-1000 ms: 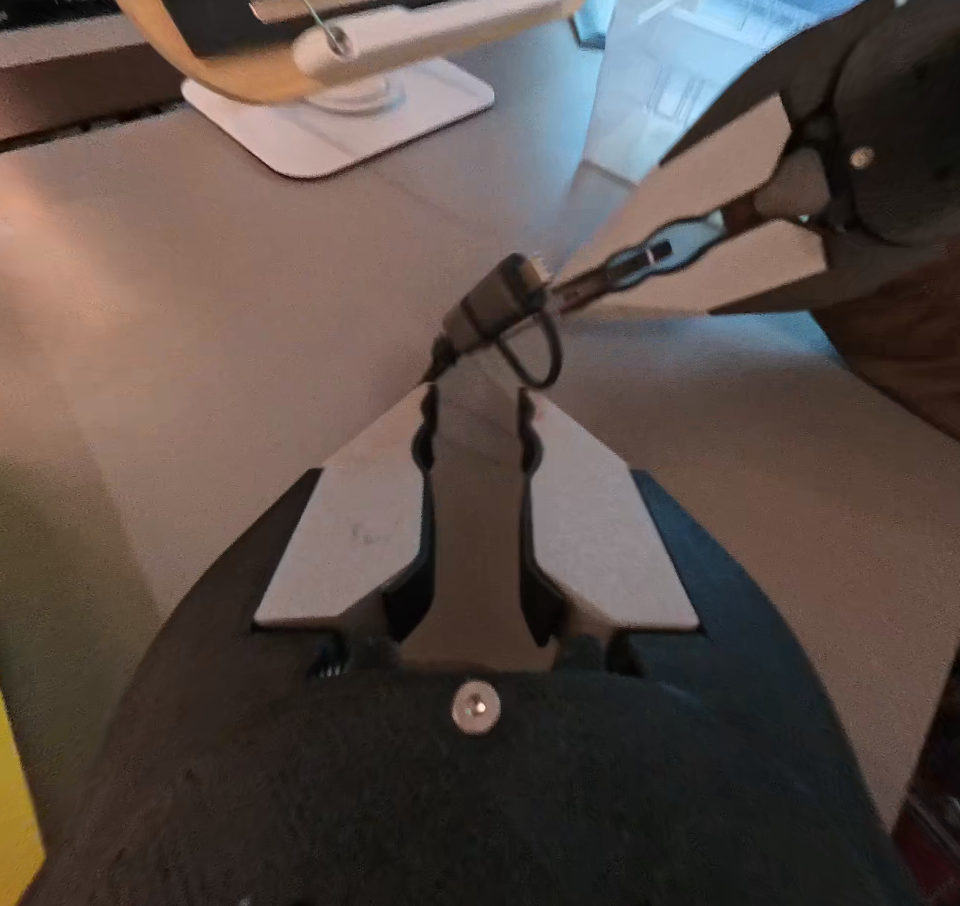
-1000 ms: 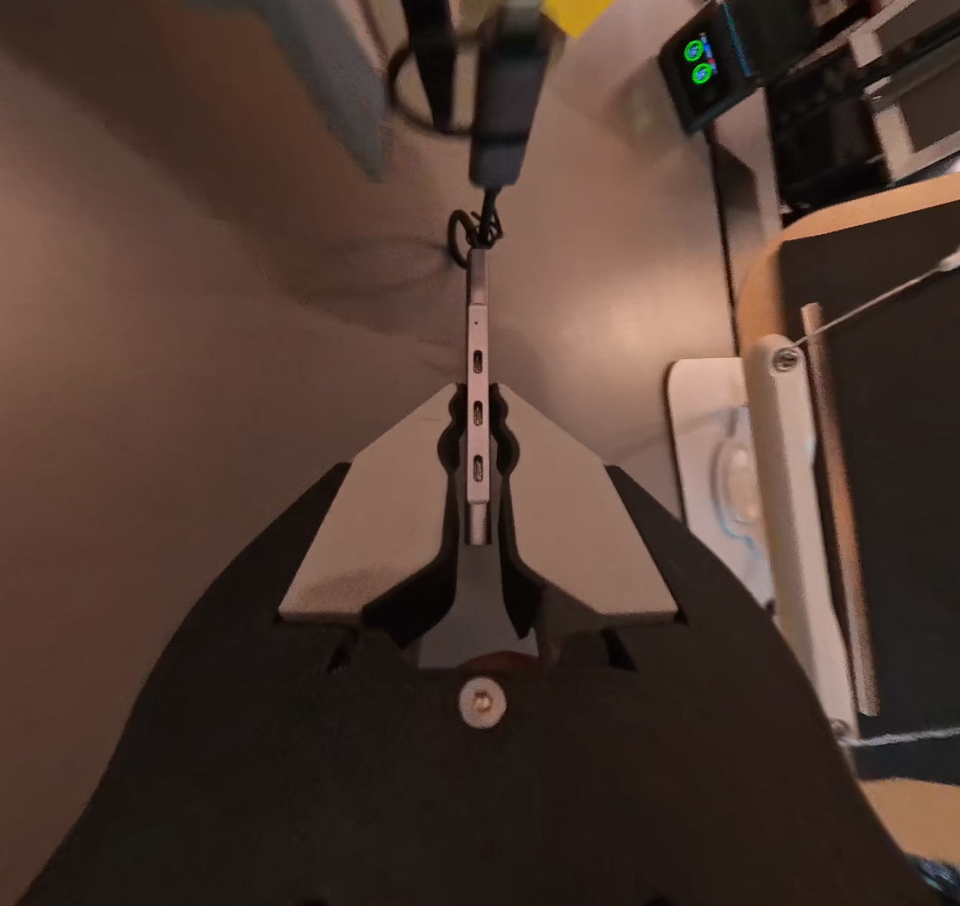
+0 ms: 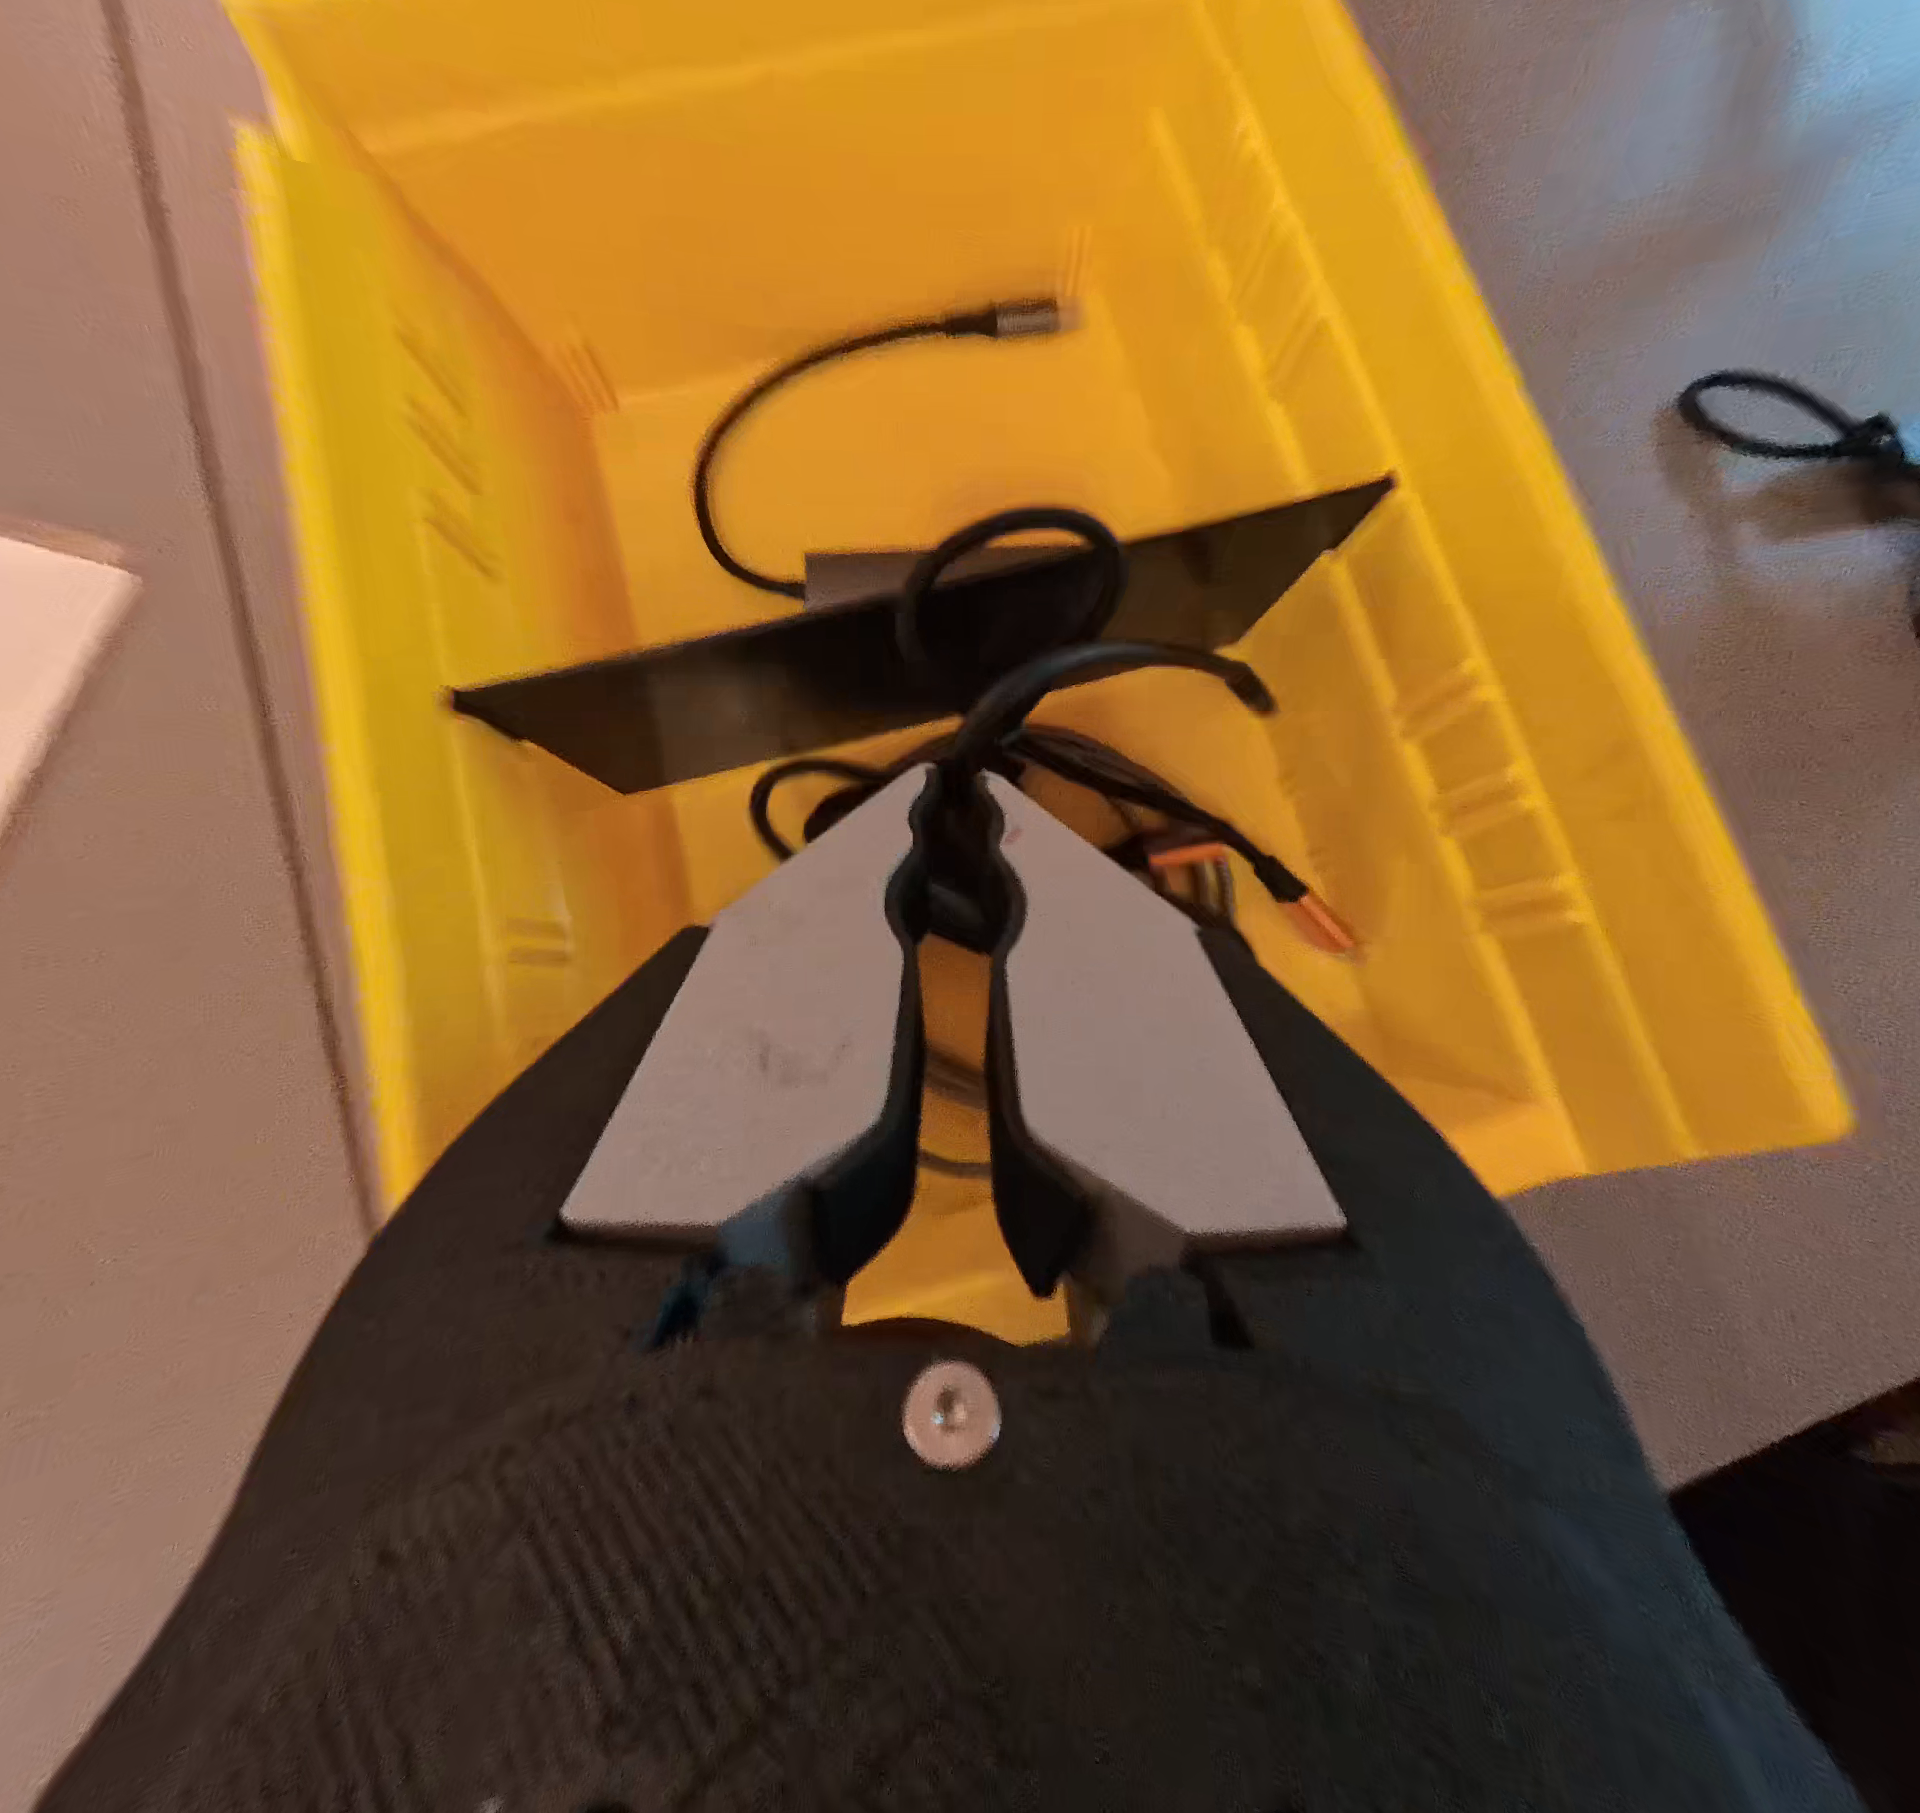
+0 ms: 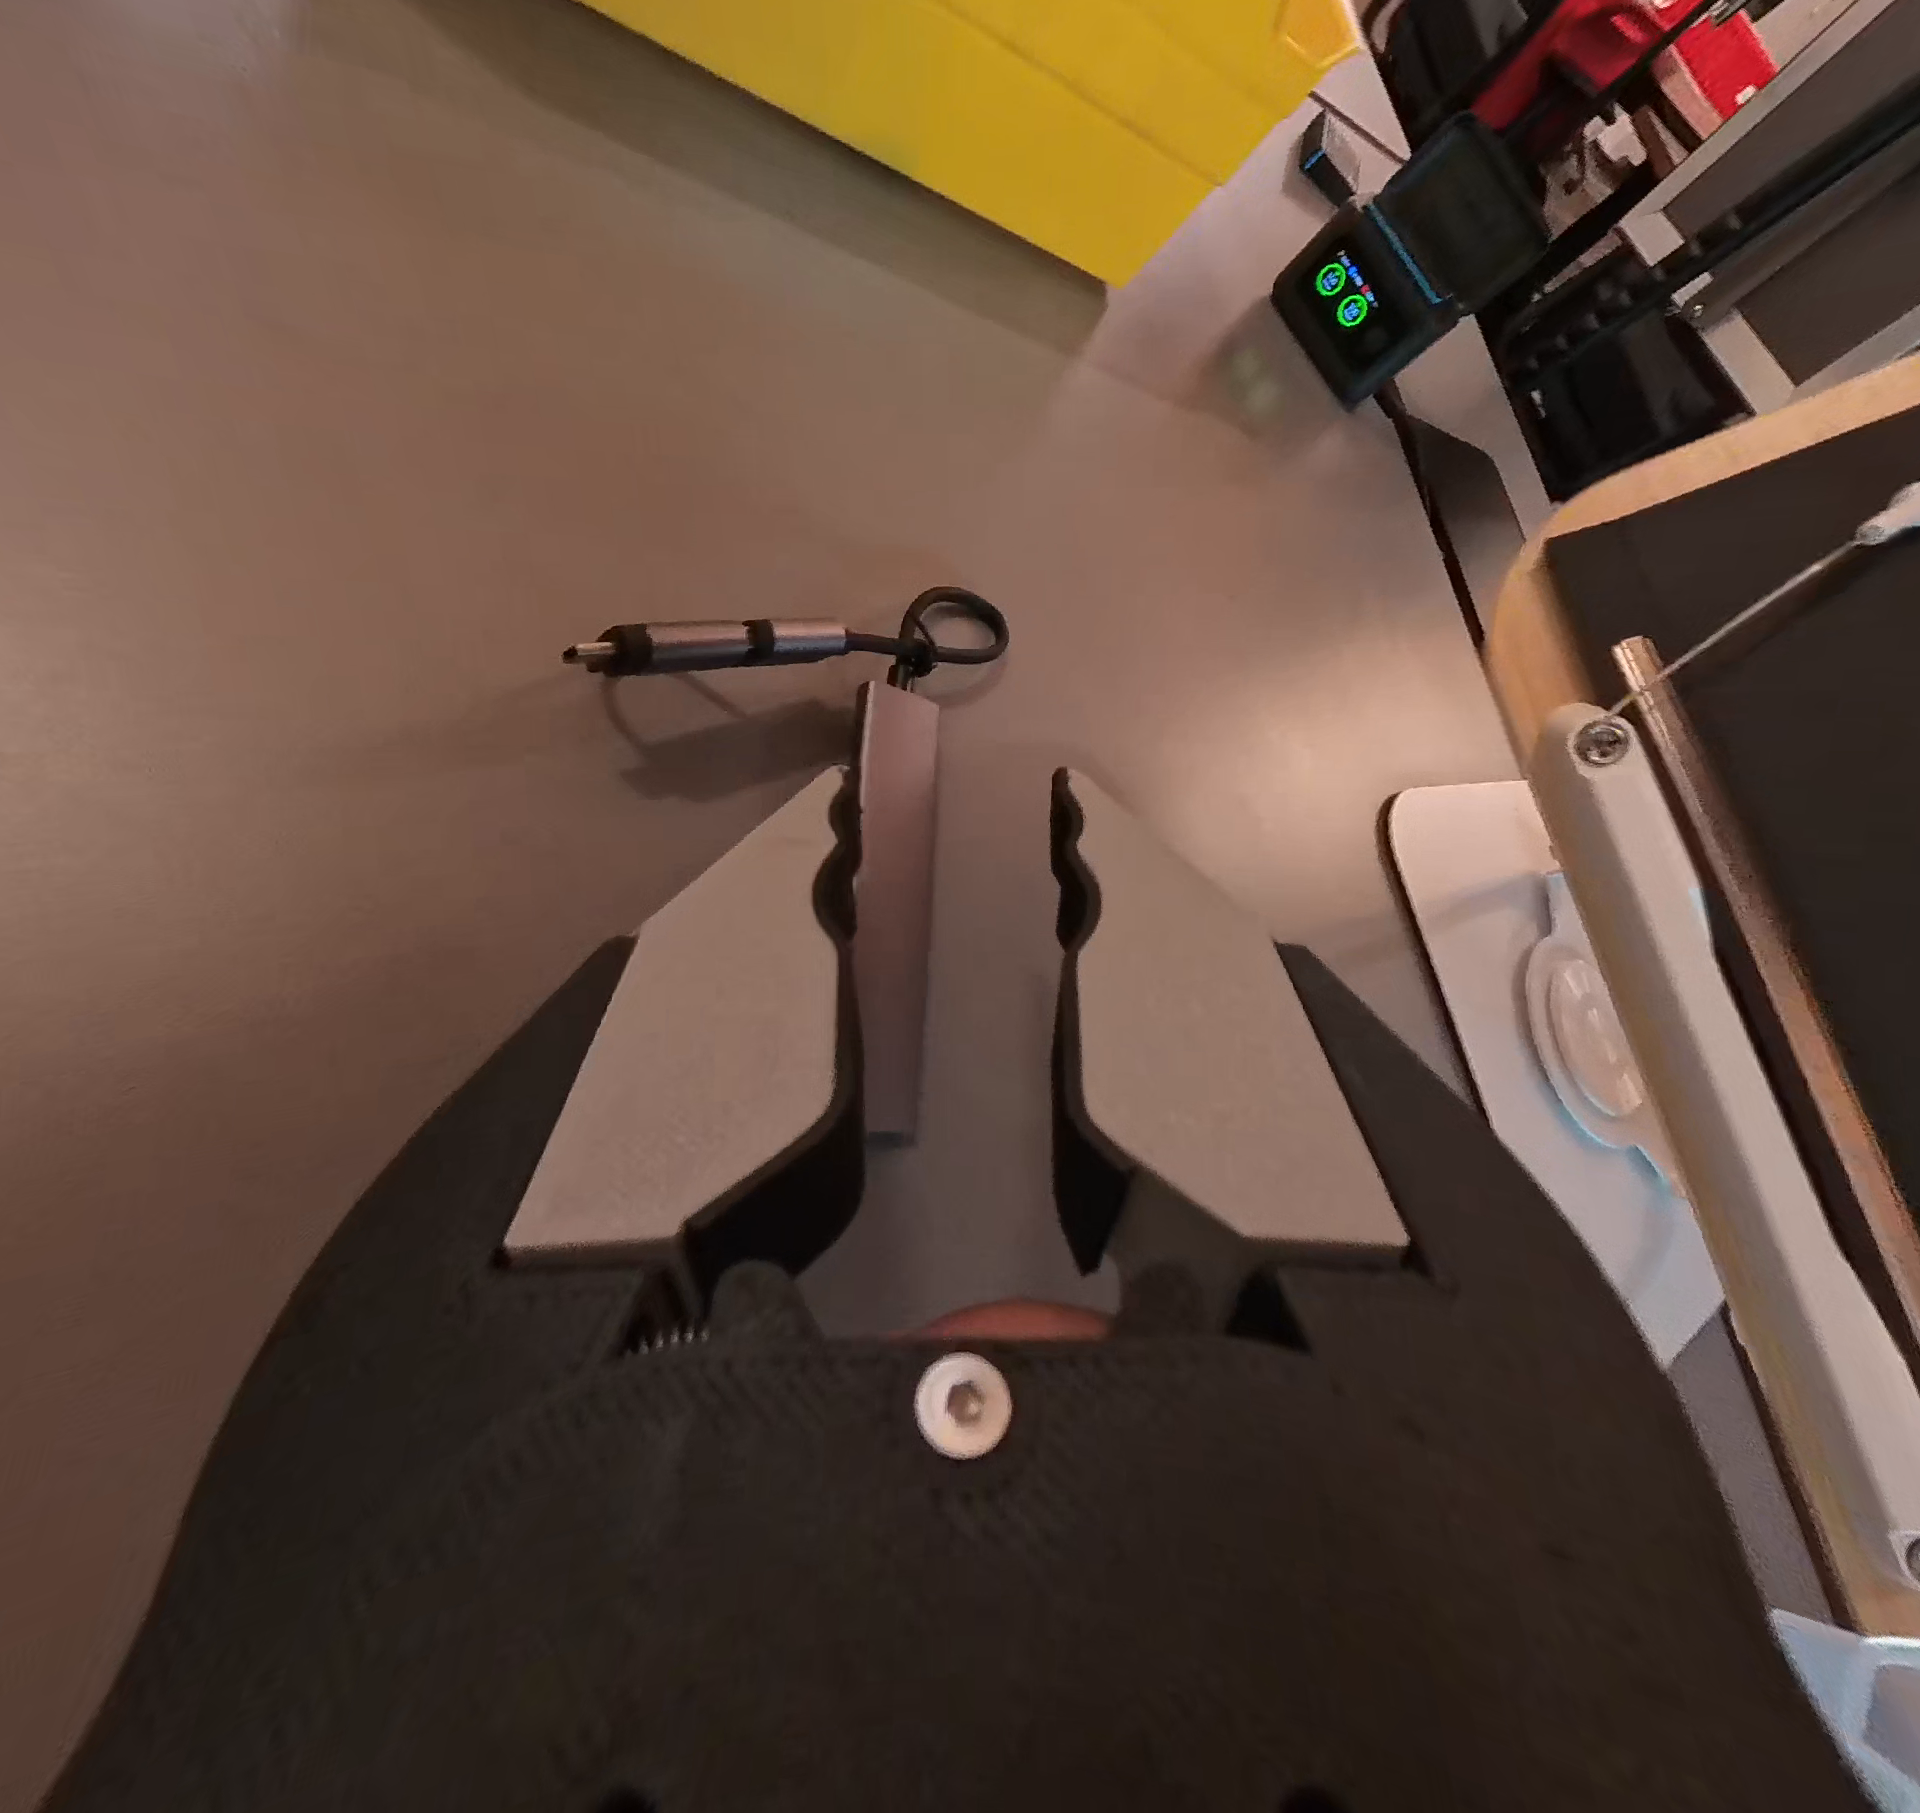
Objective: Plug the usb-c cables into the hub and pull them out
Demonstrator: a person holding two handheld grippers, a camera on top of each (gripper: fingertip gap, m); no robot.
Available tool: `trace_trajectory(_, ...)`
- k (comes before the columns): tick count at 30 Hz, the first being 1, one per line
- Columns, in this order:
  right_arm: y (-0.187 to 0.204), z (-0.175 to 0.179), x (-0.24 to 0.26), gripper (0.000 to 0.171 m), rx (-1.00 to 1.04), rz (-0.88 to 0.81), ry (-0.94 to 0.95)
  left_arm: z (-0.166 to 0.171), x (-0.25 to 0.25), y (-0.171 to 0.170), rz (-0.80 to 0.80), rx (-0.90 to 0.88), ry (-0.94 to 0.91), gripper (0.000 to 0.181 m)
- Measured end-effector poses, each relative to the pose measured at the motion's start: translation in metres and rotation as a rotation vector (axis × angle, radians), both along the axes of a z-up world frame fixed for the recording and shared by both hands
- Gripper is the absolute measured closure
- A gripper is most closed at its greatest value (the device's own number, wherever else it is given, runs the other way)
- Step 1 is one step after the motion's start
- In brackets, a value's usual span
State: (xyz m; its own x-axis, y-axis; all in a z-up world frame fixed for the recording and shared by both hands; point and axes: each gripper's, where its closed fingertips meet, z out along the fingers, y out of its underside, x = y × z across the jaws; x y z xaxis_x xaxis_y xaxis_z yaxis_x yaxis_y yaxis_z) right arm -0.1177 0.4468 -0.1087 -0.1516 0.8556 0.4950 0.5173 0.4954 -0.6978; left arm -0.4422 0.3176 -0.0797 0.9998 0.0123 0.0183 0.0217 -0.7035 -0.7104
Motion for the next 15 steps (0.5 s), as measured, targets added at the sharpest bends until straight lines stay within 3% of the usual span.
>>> trace_trajectory(1,0.001,0.003,0.000,0.139,-0.004,-0.006,0.010,0.016,-0.002,-0.001,0.007,0.034,0.028,0.179)
trace_trajectory(9,-0.002,0.020,-0.002,0.141,-0.038,-0.012,0.078,0.150,0.017,-0.009,0.001,0.350,0.159,0.180)
trace_trajectory(15,-0.011,0.025,-0.005,0.138,-0.168,0.019,0.119,0.174,0.076,-0.005,-0.119,0.449,0.141,0.179)
